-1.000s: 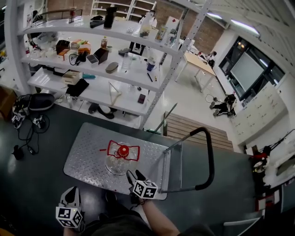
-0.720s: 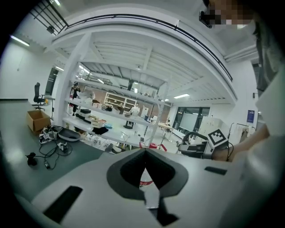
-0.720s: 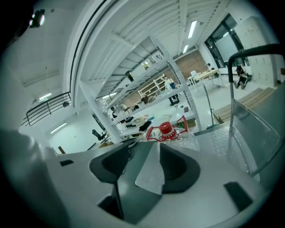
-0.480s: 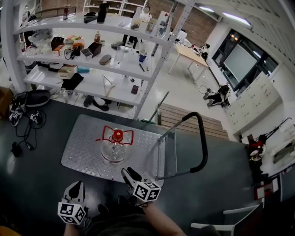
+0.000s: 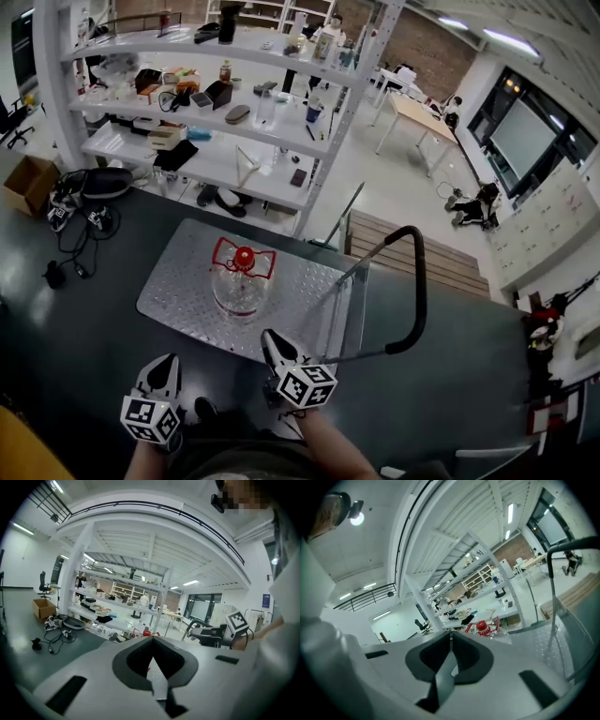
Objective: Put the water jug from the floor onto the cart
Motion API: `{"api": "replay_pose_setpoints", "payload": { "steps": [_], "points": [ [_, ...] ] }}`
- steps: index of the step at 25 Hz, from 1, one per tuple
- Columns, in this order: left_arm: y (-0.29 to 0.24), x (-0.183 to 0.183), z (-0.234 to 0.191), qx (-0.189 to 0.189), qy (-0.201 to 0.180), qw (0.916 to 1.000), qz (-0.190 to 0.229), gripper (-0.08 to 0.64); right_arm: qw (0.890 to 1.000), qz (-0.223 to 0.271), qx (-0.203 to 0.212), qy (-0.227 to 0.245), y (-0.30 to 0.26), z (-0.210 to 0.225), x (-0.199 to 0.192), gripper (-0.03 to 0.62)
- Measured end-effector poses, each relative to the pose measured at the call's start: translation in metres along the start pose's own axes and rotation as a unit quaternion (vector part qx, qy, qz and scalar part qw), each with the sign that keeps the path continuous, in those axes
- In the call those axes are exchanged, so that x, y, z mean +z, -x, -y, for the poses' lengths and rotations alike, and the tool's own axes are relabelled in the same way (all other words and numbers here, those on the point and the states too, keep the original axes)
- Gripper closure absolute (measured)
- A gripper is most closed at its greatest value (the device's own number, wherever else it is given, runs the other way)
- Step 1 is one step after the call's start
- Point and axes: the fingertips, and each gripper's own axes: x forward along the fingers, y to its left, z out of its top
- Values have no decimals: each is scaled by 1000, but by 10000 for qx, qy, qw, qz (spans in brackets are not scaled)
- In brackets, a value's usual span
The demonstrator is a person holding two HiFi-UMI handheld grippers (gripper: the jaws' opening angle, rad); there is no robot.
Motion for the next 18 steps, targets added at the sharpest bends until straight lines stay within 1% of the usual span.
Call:
{"api": "replay_pose_setpoints", "payload": {
  "steps": [2, 4, 7, 11, 14, 16, 18],
  "points": [
    [4, -4, 26, 41, -5, 10000, 17, 555, 9992, -48, 142, 372, 20, 0, 7, 592],
    [5, -7, 54, 57, -37, 10000, 59, 555, 9978, -64, 250, 613, 41, 4, 15, 600],
    [10, -8, 89, 121, -81, 9998, 169, 555, 9961, -100, 398, 785, 69, 12, 21, 600],
    [28, -16, 126, 330, -99, 9988, 345, 555, 9922, -224, 647, 1039, 102, 20, 16, 601],
    [44, -25, 143, 588, 10, 9973, 440, 555, 9897, -337, 850, 1100, 122, 23, 6, 601],
    [53, -30, 151, 750, 95, 9962, 427, 555, 9893, -447, 943, 1022, 133, 25, -3, 601],
    [64, -33, 157, 862, 55, 9954, 417, 555, 9886, -545, 1046, 934, 143, 24, -12, 601]
  ]
}}
